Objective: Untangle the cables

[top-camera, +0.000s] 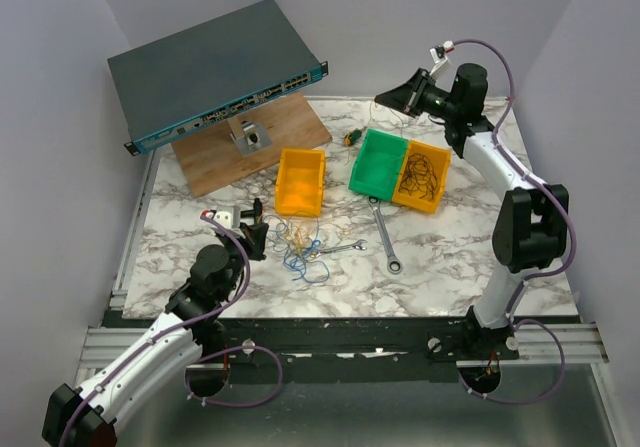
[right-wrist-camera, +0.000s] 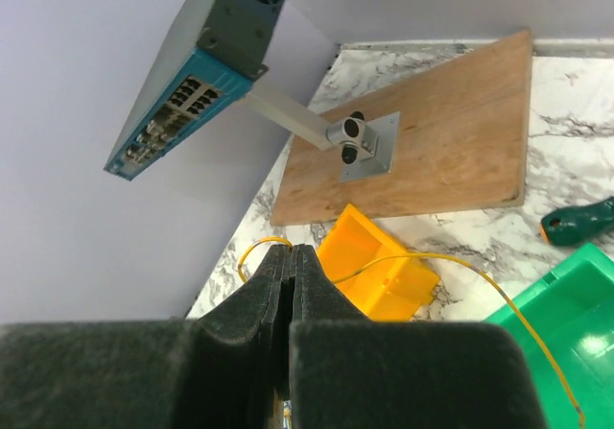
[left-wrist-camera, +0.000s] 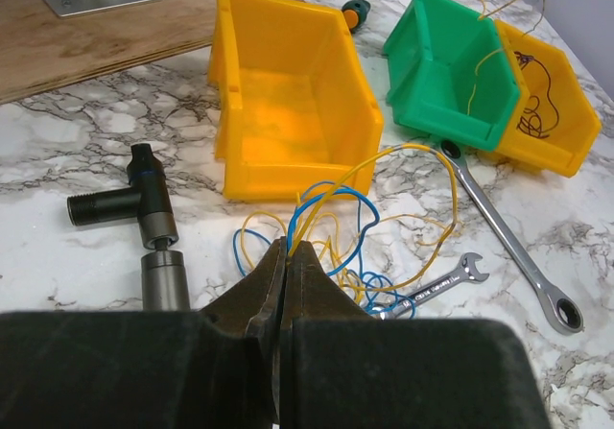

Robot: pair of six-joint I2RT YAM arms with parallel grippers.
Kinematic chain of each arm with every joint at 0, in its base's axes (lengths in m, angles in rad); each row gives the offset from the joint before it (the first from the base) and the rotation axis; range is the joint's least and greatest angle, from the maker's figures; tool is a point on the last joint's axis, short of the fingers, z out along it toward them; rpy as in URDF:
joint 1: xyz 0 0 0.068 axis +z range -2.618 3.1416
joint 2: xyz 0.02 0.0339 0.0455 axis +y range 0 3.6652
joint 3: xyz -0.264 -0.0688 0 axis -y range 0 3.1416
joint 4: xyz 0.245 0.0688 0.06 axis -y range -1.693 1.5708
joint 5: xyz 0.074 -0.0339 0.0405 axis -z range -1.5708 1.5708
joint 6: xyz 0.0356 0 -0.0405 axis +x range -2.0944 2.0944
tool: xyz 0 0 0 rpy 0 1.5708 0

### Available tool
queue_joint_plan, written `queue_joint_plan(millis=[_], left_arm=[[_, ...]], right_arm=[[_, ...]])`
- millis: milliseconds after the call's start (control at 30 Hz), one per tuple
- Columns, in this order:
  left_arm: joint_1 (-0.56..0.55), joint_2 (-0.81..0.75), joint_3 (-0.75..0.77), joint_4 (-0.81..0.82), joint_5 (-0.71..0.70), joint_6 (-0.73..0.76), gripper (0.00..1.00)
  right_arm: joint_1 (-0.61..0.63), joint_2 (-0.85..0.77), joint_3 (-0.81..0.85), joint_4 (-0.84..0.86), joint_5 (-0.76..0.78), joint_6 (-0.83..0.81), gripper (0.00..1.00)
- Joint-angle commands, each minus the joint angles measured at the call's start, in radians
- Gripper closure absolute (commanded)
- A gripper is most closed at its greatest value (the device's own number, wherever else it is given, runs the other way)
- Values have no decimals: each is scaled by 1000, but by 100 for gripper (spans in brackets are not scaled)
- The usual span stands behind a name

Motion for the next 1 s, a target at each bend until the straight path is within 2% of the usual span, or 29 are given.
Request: queue_joint_plan(millis=[0,233,433,467,633,700,900,967], left_arm=[[7,13,-5,34,27,11,100],[7,19,-4,37,24,12,100],[7,16,-6,36,21,14,100],[7,16,-6,34,21,14,100],[7,9,-7,31,20,14,100],[7,9,-7,30,20,14,100],[7,5,-6,27,20,15,100],[7,1,-6,24,20,15,100]], right_arm=[[32,-25,66,-103,-57,-97,99],[64,14,99,-156,-105,-129,99],[59,39,37,-82,-110,-87,99],[53,48,18,-50,-119,-62,99],[7,111,-114,315,-221,203,99],[-5,125,-142,372,-226,243,99],[-38,102,-173,366,-208,244,99],[-61,79,-186,312,-177,211,99]])
